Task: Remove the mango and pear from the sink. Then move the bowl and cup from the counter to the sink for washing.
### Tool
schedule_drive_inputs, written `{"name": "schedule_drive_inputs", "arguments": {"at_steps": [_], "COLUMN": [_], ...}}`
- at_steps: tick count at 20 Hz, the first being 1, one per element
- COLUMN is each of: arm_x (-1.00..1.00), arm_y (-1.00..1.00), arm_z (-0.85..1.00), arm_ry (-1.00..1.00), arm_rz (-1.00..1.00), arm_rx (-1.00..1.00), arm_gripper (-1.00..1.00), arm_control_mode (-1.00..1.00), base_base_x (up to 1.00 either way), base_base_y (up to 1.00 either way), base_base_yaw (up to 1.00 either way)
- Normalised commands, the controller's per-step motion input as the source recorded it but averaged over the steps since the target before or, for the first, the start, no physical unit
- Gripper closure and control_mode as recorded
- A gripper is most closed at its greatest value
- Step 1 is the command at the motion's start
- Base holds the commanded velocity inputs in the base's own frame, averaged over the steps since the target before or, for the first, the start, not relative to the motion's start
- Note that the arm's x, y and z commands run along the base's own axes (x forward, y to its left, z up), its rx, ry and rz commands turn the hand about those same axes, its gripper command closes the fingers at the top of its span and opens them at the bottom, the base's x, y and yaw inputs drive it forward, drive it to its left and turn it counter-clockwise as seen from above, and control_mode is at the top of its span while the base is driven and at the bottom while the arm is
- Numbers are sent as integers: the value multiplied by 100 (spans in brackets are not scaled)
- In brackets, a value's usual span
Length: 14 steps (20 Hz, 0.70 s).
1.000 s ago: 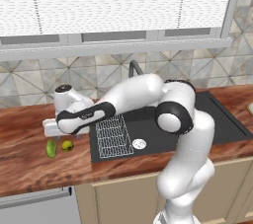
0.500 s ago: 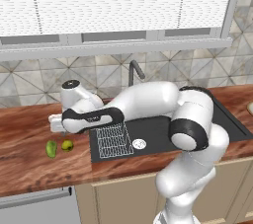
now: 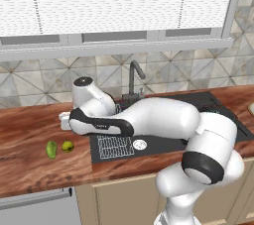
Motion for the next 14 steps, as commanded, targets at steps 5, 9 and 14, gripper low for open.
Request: {"name": "schedule_drive_inputs", "arguments": {"at_steps": [5,9,14], "arm_x": [-24,-27,-29], "arm_y": [-43,-42,-46], "arm_z": [23,17,16], "arm_ry": [-1,0,0], "arm_rz": [0,0,0], "arm_rx": [0,0,0], "arm_gripper": [-100,-100,-100], "arm_control_mode": [-100,-100,-100], "base_base_x": [0,0,0], "base_base_y": [0,0,0], "base_base_yaw": [0,0,0]}}
